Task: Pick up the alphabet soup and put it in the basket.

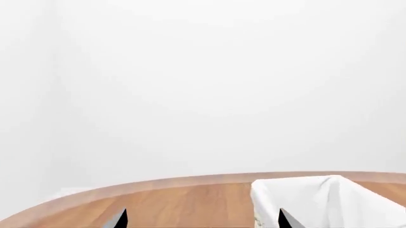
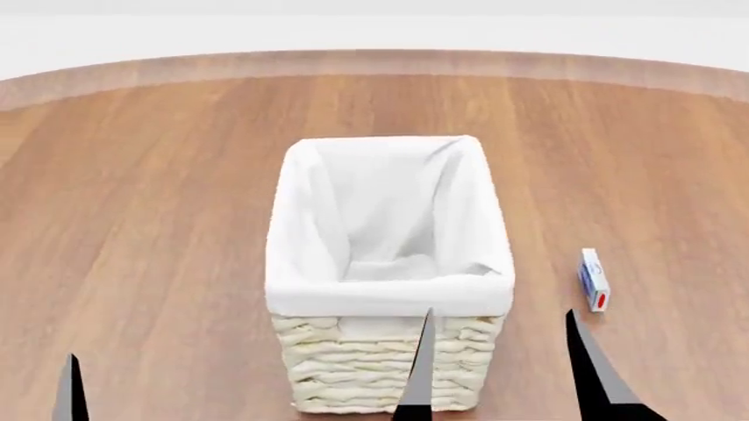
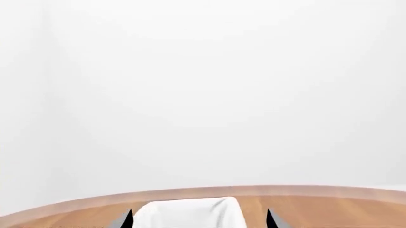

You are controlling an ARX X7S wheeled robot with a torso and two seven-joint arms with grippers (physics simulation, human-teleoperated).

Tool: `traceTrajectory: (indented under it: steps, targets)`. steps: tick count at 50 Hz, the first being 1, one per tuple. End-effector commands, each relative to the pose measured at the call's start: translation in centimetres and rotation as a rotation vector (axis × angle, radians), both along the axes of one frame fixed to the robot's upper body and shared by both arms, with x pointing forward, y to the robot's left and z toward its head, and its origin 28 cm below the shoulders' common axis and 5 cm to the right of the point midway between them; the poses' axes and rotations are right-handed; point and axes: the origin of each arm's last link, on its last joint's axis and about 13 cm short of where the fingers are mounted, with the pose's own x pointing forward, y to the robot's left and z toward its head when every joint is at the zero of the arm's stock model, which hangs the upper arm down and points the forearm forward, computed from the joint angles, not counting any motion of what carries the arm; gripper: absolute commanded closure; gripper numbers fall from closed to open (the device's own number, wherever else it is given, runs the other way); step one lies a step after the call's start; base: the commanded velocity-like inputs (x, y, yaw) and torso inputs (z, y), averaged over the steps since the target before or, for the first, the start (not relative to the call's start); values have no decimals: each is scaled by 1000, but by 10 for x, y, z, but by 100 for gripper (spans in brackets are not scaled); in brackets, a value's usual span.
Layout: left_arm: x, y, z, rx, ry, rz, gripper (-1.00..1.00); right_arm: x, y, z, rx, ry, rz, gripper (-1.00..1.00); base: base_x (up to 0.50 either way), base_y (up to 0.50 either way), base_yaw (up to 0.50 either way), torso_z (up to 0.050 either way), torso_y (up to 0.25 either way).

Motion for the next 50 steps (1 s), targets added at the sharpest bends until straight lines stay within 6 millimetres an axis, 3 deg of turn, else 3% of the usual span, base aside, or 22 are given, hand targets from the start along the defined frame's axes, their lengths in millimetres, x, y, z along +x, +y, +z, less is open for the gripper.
traceTrajectory:
  steps: [1, 10, 16, 22, 27, 32, 39, 50]
  targets:
    - [1, 0, -1, 7, 1, 2, -100, 1, 1, -1, -3, 7, 3, -100, 0, 500, 0, 0, 0]
    - [1, 0, -1, 8, 2, 0, -100, 1, 1, -2, -5, 5, 4, -100, 0, 500, 0, 0, 0]
    - [1, 0, -1, 6, 3, 2, -100, 1, 0, -1, 20, -10, 19, -100, 0, 0, 0, 0, 0]
    - [4, 0, -3, 10, 11, 9, -100, 1, -5, 17, -78, -89, -3, -100, 0, 0, 0, 0, 0]
    - [6, 1, -6, 13, 18, 22, -100, 4, -23, 34, -100, -90, -40, -100, 0, 0, 0, 0, 0]
    - [8, 2, -9, 10, 25, 30, -100, 4, -44, 37, -100, -51, -43, -100, 0, 0, 0, 0, 0]
    - [9, 2, -12, 14, 33, 34, -100, -3, -60, 21, -147, -19, -55, -100, 0, 0, 0, 0, 0]
    - [12, 1, -16, 12, 46, 33, -100, -30, -72, -19, -145, 89, -113, -100, 0, 0, 0, 0, 0]
